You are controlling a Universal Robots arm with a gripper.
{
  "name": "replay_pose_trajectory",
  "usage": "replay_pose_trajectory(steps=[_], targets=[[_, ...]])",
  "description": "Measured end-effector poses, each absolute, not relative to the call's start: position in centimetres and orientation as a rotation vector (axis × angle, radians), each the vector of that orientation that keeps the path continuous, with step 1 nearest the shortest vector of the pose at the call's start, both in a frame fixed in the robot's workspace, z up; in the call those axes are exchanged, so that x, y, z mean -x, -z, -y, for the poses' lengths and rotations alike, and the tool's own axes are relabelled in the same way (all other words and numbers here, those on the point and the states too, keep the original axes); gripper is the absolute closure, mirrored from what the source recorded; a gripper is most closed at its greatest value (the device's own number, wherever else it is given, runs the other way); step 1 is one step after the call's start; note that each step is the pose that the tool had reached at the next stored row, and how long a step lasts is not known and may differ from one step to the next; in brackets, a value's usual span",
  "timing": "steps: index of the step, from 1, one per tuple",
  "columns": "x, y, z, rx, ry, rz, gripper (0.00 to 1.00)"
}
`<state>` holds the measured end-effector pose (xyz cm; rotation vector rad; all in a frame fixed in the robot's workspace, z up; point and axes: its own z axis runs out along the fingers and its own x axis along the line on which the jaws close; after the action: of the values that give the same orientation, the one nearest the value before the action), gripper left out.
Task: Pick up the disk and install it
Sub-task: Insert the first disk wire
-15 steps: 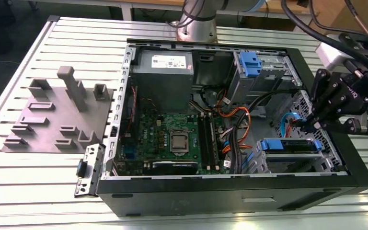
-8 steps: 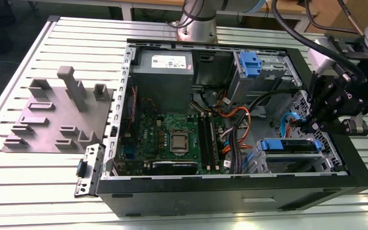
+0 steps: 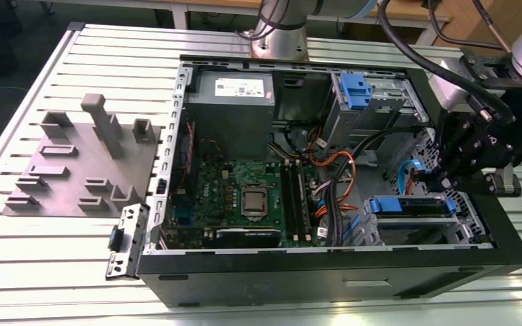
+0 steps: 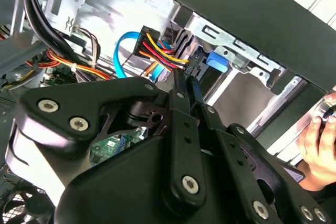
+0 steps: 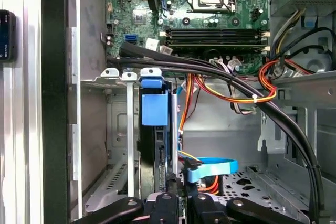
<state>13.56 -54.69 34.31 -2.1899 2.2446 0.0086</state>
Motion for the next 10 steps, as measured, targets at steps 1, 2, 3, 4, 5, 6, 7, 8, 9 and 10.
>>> replay_pose_trajectory(steps=[1, 2, 3, 4, 5, 6, 7, 8, 9, 10], targets=[[-13.47, -34.29, 54.72, 2.191, -0.004, -2.244, 0.84], [-13.36, -34.28, 54.74, 2.192, 0.002, -2.245, 0.84], [-13.25, -34.27, 54.76, 2.193, 0.01, -2.245, 0.84], [-13.14, -34.25, 54.77, 2.194, 0.017, -2.245, 0.84], [-13.03, -34.24, 54.77, 2.195, 0.026, -2.245, 0.84], [-12.95, -34.22, 54.78, 2.196, 0.035, -2.245, 0.84], [-12.9, -34.2, 54.83, 2.197, 0.044, -2.246, 0.84], [-12.87, -34.17, 54.89, 2.197, 0.051, -2.247, 0.84], [-12.86, -34.16, 54.98, 2.198, 0.057, -2.247, 0.84], [-12.83, -34.11, 55.04, 2.198, 0.061, -2.247, 0.84]])
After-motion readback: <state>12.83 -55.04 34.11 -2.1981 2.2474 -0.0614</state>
